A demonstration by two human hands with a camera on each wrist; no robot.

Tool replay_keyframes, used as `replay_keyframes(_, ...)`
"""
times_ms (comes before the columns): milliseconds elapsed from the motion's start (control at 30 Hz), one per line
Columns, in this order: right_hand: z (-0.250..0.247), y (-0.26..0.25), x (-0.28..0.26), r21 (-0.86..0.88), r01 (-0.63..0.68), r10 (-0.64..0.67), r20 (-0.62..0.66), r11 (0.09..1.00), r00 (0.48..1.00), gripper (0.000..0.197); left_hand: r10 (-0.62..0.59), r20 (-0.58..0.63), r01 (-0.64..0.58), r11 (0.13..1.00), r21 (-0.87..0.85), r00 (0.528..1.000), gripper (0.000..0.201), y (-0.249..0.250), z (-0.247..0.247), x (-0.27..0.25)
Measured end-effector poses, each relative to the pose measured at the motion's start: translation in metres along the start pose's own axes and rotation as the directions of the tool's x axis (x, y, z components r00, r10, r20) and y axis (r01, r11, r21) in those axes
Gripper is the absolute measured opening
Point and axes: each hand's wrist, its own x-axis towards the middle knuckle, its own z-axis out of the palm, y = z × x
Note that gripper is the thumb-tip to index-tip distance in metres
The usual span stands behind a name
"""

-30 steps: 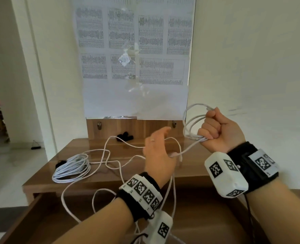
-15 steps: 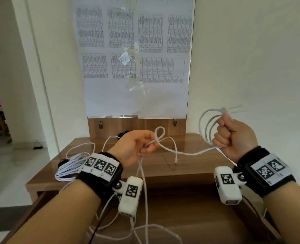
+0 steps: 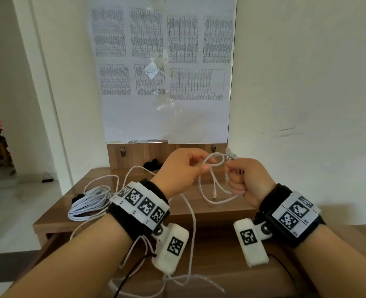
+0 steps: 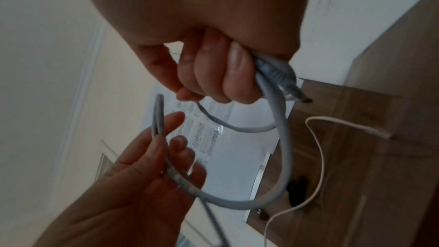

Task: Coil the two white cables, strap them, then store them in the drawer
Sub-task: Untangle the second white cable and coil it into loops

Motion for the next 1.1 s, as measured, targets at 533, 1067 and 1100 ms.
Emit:
replay_keyframes(533,0.006,-0.005,-0.007,0.061,0.174,-0.181,0.150,0.983,0.972,0.032,-0.071,-0.121,0.051,0.986,-0.160,0.990,0.025,-0.015,0.005,-0.007)
replay_keyframes(1067,0.004,-0.032,0.008,0.711,-0.419,-0.085,0.555,0.564,0.827,0.040,-0.193,0.336,0.380,0.622,-0.685,0.922,0.061,-0.022,0.055,-0.032)
replay_keyframes(1100,-0.001,-0.034,0.007,0.735,-0.400,-0.098,0.531,0.547,0.841,0.036,-0.161,0.313,0.338,0.662,-0.669,0.936,0.059,-0.024,0.054,-0.033)
